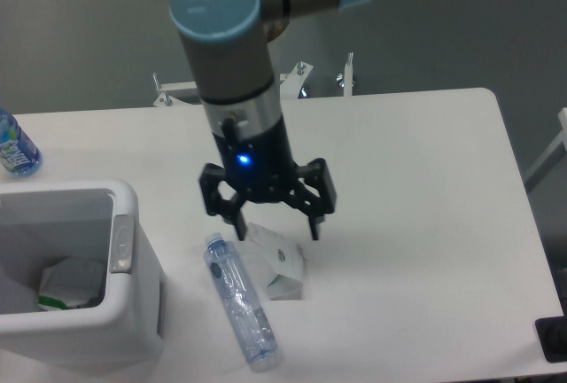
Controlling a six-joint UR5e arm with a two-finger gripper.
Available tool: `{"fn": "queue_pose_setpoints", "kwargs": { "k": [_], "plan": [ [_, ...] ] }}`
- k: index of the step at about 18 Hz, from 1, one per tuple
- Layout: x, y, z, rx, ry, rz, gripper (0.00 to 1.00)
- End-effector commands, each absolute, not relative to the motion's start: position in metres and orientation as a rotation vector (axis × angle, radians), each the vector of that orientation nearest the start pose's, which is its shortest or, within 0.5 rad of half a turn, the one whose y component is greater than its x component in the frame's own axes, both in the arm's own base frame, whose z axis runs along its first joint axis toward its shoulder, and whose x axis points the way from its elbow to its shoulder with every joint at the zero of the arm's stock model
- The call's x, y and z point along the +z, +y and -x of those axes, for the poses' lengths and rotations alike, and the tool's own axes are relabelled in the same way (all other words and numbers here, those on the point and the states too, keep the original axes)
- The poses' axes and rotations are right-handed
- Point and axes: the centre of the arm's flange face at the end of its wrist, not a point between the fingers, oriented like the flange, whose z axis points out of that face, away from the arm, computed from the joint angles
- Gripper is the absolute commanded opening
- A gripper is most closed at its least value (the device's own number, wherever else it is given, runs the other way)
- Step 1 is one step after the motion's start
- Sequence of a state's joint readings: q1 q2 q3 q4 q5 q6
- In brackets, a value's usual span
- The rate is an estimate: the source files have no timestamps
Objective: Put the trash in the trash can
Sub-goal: 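Lower the open gripper onto the crumpled clear plastic bag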
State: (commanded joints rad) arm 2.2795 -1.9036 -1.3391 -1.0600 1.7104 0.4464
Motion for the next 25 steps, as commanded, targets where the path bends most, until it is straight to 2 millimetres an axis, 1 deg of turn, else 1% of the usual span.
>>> {"fn": "queue_pose_setpoints", "kwargs": {
  "k": [4,6,9,10,12,13,14,16,17,18,22,24,25],
  "plan": [
    [0.437,0.588,0.350,0.488,-0.440,2.851,1.00],
    [0.414,0.588,0.352,0.488,-0.448,2.897,1.00],
    [0.379,0.586,0.346,0.439,-0.447,2.957,1.00],
    [0.362,0.585,0.344,0.420,-0.463,2.981,1.00],
    [0.331,0.585,0.341,0.390,-0.609,2.972,1.00],
    [0.320,0.588,0.340,0.379,-0.680,2.953,1.00],
    [0.313,0.592,0.335,0.372,-0.710,2.938,1.00],
    [0.295,0.596,0.327,0.329,-0.711,2.959,1.00],
    [0.279,0.596,0.324,0.287,-0.720,2.978,1.00],
    [0.268,0.595,0.320,0.252,-0.732,2.991,1.00],
    [0.245,0.584,0.312,0.210,-0.748,3.031,1.00],
    [0.239,0.583,0.312,0.219,-0.750,3.040,0.99],
    [0.238,0.581,0.311,0.219,-0.751,3.045,0.90]
  ]
}}
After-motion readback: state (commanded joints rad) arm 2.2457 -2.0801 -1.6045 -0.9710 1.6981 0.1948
